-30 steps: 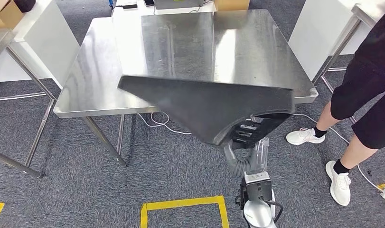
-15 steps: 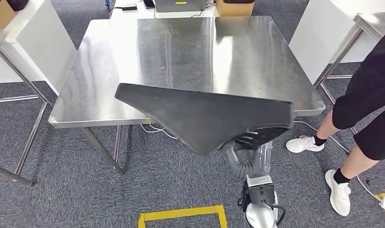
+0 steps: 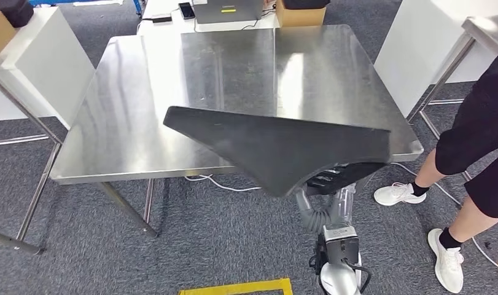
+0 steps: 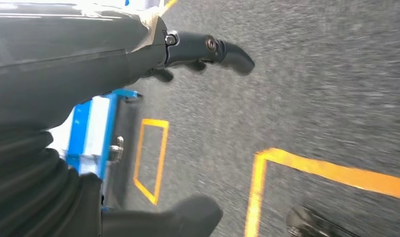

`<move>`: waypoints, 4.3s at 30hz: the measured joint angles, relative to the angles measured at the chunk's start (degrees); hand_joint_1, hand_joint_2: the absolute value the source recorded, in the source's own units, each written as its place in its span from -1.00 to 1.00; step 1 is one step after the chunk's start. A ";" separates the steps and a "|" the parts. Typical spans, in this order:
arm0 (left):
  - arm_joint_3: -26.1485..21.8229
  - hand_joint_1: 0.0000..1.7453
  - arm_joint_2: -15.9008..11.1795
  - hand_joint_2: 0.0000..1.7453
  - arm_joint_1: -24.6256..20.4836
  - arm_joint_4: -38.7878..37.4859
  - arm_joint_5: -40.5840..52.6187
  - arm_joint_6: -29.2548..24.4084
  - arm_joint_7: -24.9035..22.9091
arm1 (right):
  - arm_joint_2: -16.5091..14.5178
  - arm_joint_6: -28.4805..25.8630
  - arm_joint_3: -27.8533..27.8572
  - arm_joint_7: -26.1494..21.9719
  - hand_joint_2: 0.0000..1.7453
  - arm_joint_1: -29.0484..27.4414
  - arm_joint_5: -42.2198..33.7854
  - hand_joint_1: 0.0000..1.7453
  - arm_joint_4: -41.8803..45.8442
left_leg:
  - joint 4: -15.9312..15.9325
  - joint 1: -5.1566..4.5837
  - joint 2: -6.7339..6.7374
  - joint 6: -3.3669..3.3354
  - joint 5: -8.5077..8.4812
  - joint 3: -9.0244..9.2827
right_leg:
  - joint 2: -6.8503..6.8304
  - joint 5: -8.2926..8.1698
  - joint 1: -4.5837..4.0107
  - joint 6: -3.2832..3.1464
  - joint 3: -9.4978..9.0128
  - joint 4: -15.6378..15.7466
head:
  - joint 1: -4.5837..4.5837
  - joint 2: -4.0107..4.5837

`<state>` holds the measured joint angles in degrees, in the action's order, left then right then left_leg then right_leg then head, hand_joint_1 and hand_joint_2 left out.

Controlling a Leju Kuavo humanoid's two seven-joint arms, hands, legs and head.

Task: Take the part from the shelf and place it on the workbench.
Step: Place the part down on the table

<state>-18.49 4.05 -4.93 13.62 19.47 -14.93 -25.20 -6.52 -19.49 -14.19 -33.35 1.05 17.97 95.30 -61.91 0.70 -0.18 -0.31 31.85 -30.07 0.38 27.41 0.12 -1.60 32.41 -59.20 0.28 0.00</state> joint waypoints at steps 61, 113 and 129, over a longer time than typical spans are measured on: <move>-1.20 -1.00 0.79 1.00 0.03 -0.04 1.42 -2.62 0.08 | 1.16 -4.54 -0.12 0.34 1.00 1.15 4.27 1.00 0.19 | -1.49 -1.00 -0.75 -1.56 -0.07 -1.66 | -0.07 -2.36 1.14 1.59 2.01 0.82 | 1.03 0.00; -1.55 -1.00 1.62 1.00 -3.13 -0.03 8.55 -0.20 0.06 | -2.37 -2.16 -29.56 43.40 1.00 50.51 42.57 1.00 -78.27 | 2.62 0.35 -0.04 -0.91 -6.25 -5.29 | 0.00 -1.85 1.50 4.82 0.27 2.40 | 1.04 0.00; -1.55 -1.00 1.64 -1.00 -3.35 -0.02 9.27 -0.67 0.06 | -1.62 -3.46 -28.18 42.37 -1.00 50.45 43.43 -1.00 -79.13 | 2.62 0.37 -0.03 -0.92 -6.25 -5.30 | 0.01 -1.85 1.50 4.82 0.26 2.39 | 1.03 0.00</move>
<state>-20.04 5.69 -8.28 13.60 28.75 -15.59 -25.14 -8.14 -22.95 -42.36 9.02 51.50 61.40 16.17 -59.29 1.07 -0.21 -1.22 25.60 -35.37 0.39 25.56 1.62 3.21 32.67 -56.80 1.31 0.00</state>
